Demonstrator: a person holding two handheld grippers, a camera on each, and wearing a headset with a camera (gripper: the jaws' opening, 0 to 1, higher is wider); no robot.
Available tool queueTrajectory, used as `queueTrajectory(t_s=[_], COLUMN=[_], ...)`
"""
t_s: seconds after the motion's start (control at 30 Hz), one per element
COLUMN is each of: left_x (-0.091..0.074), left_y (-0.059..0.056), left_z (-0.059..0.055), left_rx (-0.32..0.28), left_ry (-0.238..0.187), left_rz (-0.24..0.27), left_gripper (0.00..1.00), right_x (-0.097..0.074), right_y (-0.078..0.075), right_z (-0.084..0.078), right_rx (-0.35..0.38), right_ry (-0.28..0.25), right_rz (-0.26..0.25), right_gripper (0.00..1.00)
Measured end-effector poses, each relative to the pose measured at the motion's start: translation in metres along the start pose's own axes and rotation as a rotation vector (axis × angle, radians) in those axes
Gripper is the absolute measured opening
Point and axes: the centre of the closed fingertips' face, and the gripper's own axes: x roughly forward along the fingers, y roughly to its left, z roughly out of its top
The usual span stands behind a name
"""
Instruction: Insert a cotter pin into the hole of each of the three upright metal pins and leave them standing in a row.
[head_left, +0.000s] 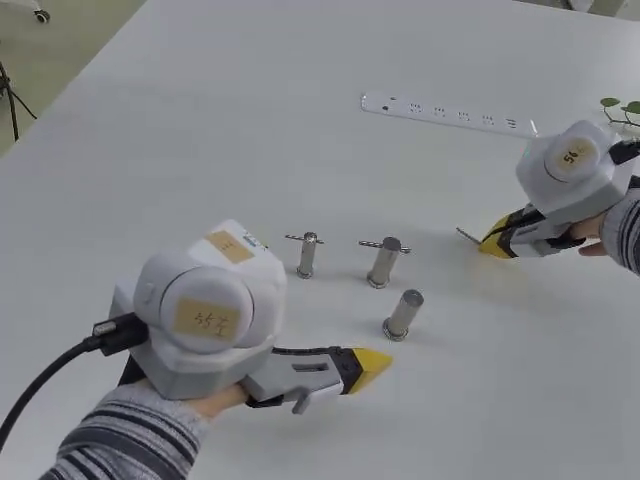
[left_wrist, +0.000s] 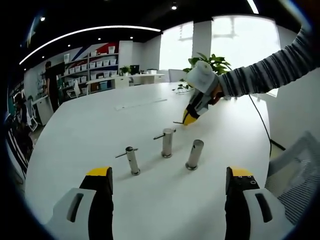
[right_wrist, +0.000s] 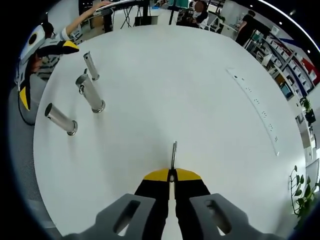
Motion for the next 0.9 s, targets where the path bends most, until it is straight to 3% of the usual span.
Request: queueTrajectory(t_s=[0.33,0.63,0.9], left_x=[-0.001,-0.002,-0.002], left_y=[-0.002,-0.006,-0.017], left_z=[0.003,0.008,0.012], left_rx=[-0.009,-0.019,-0.018], left_ry=[-0.012,-0.036,-0.051], left_rz=[-0.010,-0.035,-0.088], left_gripper=[0.92,0.91,0.84], right_x=[-0.021,-0.044,-0.060], right_y=[0.013,0.041,0.068], right_z=[0.017,0.026,0.030], right_rx=[-0.083,-0.203,-0.276], right_ry=[-0.059,-0.091,-0.109], right_rz=[-0.032,-0.047,-0.048], right_gripper=[0.00,0.00,0.00])
